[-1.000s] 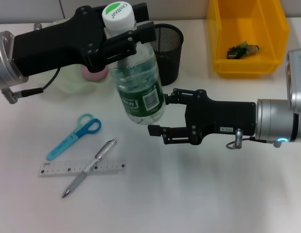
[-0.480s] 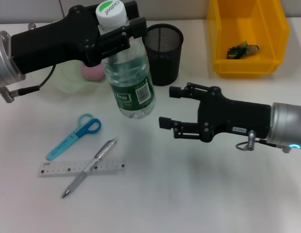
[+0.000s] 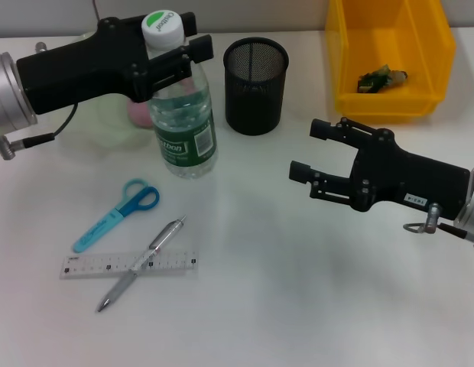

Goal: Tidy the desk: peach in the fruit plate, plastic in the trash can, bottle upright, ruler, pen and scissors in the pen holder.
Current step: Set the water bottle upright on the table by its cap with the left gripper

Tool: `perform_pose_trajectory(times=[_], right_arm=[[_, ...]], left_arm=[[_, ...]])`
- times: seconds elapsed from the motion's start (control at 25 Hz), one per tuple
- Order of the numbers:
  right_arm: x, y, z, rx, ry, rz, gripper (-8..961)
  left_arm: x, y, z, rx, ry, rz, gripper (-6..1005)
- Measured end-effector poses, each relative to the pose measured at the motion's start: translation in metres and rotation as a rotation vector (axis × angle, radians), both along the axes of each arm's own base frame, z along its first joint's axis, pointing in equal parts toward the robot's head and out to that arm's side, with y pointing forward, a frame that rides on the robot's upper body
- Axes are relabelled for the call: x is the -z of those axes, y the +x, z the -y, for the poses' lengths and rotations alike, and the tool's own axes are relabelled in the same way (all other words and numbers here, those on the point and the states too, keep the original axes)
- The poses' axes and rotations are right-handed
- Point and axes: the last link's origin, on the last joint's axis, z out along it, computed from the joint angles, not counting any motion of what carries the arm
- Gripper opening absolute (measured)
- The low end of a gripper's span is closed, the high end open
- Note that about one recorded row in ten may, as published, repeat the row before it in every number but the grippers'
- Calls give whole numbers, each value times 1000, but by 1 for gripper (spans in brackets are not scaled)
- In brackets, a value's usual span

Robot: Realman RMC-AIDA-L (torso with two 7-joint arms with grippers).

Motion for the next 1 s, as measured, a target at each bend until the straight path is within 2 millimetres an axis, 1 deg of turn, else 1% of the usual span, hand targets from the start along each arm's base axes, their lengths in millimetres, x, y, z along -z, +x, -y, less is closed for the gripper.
perform_pose_trajectory(times=[0.16,0.4,0.64,0.8,1.0], right_arm=[[2,2,1,9,6,-6,787],[4,0,-1,8,49,-57,787],[3,-2,-4,10,56,-66,787],[6,-2,-6,20,50,-68,787],[7,-2,-7,24,47,-70,787]], left_arm=[[-4,-7,-2,-31,28,-8,417],[-6,-18,2,-52,74,-18,421],[-12,-32,5,-104,112,-31,424],[-16,-44,6,-147,150,-50,427],[-18,-52,5,-169,188,-72,430]])
